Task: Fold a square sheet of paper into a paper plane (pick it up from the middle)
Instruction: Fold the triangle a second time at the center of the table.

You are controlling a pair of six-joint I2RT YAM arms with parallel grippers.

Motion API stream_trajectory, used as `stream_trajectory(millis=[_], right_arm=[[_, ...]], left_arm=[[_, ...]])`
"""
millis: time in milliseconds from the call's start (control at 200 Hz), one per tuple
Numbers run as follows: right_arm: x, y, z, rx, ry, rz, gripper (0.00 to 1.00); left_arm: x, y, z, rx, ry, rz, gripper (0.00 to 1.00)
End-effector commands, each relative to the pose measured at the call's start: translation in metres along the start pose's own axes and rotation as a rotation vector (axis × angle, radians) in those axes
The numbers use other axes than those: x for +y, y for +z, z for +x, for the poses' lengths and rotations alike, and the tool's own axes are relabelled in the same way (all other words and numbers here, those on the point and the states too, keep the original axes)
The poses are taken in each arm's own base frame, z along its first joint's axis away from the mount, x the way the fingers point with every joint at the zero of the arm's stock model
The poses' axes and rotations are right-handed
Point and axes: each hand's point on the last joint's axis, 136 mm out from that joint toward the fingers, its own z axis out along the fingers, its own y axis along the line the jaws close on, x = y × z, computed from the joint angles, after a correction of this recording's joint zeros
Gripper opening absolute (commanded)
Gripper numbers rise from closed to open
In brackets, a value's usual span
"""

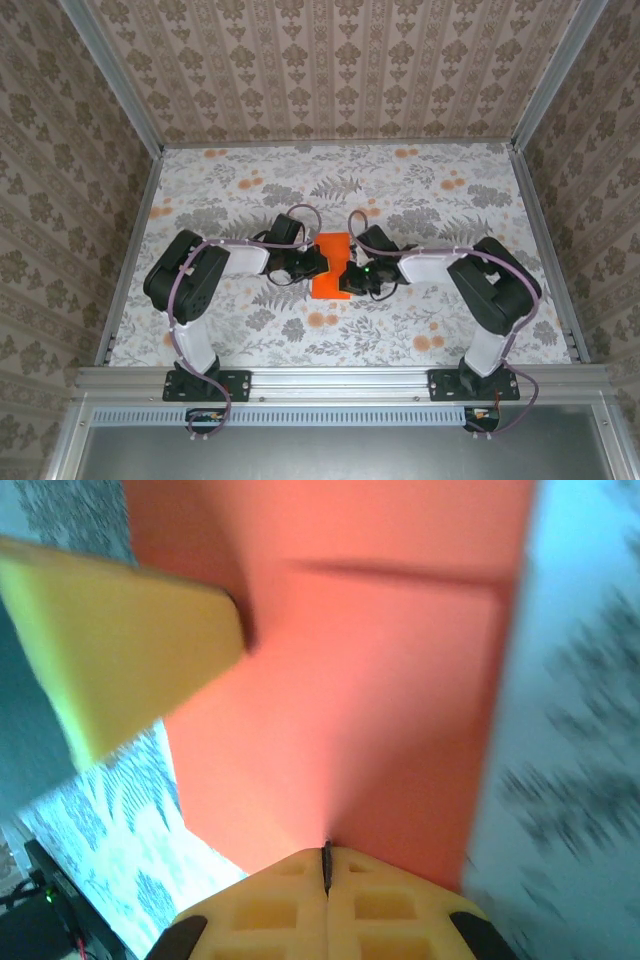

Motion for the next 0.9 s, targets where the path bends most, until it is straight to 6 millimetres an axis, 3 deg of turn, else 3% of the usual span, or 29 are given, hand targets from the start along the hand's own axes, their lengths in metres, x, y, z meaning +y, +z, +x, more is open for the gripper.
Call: stream_trajectory(millis=[0, 120, 260, 405, 500, 685, 895], right_arm=[[-0.033, -0.012, 0.033, 0.052, 0.061, 0.084, 0.00], [-0.018, -0.037, 0.018, -0.036, 0.005, 0.052, 0.00], [0.005, -0.064, -0.014, -0.144, -0.066, 0.001, 0.09], [0.019, -0.074, -0.044, -0.203, -0.108, -0.049, 0.20], [0.024, -0.071, -0.055, -0.199, -0.141, -0.078, 0.31], [0.027, -0.055, -0.070, -0.133, -0.194, -0.112, 0.45], [0.031, -0.033, -0.072, -0.026, -0.253, -0.155, 0.46]], left_arm=[[0.083, 0.009, 0.045, 0.106, -0.144, -0.266, 0.00], [0.066, 0.009, 0.037, 0.096, -0.104, -0.219, 0.00], [0.025, 0.001, 0.014, 0.051, -0.023, -0.133, 0.00], [-0.027, -0.024, -0.011, -0.034, 0.050, -0.034, 0.24], [-0.044, -0.042, -0.020, -0.088, 0.050, -0.004, 0.40], [-0.030, -0.069, -0.022, -0.174, -0.024, -0.030, 0.56], [-0.012, -0.084, -0.012, -0.232, -0.087, -0.035, 0.74]])
